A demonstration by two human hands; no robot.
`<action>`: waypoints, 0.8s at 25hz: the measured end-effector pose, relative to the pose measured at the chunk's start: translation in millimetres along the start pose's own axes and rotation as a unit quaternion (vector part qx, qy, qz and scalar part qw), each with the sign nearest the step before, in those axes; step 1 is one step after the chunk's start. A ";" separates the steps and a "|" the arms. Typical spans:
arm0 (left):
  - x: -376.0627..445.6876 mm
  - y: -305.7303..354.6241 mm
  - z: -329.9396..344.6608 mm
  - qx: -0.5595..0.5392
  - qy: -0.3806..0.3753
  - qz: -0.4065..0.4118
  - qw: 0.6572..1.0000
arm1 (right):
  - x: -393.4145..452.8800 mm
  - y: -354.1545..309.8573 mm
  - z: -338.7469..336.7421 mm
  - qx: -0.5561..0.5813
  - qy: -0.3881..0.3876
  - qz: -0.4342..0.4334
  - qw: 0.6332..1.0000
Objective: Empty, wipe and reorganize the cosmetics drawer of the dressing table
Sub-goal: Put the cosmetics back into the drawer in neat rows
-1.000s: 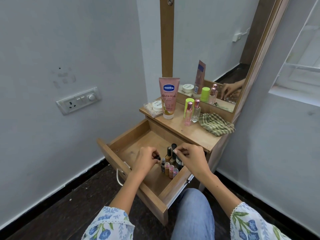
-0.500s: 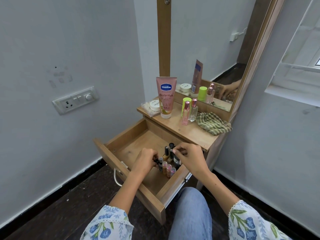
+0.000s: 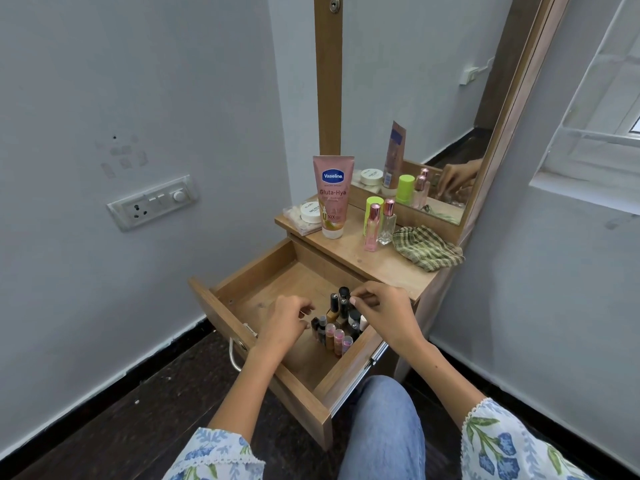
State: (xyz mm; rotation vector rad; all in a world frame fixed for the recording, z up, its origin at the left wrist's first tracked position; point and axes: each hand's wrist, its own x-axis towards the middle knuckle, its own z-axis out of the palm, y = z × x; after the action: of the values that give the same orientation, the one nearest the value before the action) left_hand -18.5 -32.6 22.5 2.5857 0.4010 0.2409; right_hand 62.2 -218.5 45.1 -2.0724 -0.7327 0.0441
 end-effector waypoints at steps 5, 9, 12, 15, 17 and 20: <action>4.3 27.9 -20.0 -0.066 0.115 0.032 0.991 | 30.4 -7.8 -19.1 -0.111 0.104 -0.054 0.987; 18.1 57.7 -20.9 -0.123 0.175 0.048 0.976 | 77.4 -17.0 -27.9 -0.230 0.165 -0.070 0.957; 25.9 71.4 -15.1 -0.141 0.198 0.056 0.968 | 99.5 -14.5 -26.1 -0.277 0.141 -0.060 0.949; 30.8 80.6 -9.0 -0.143 0.218 0.054 0.964 | 106.9 -10.7 -25.5 -0.241 0.146 -0.060 0.957; 33.6 87.6 -4.3 -0.142 0.229 0.044 0.962 | 106.8 -8.5 -25.5 -0.198 0.155 -0.059 0.966; 36.9 100.0 2.6 -0.152 0.226 0.028 0.962 | 102.1 -4.6 -30.8 -0.125 0.167 -0.061 0.976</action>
State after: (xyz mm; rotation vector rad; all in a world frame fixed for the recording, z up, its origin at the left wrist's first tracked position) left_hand 40.4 -104.4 74.8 2.2251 0.4120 0.8543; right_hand 153.2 -187.2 91.1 -2.1907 -0.6803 -0.4774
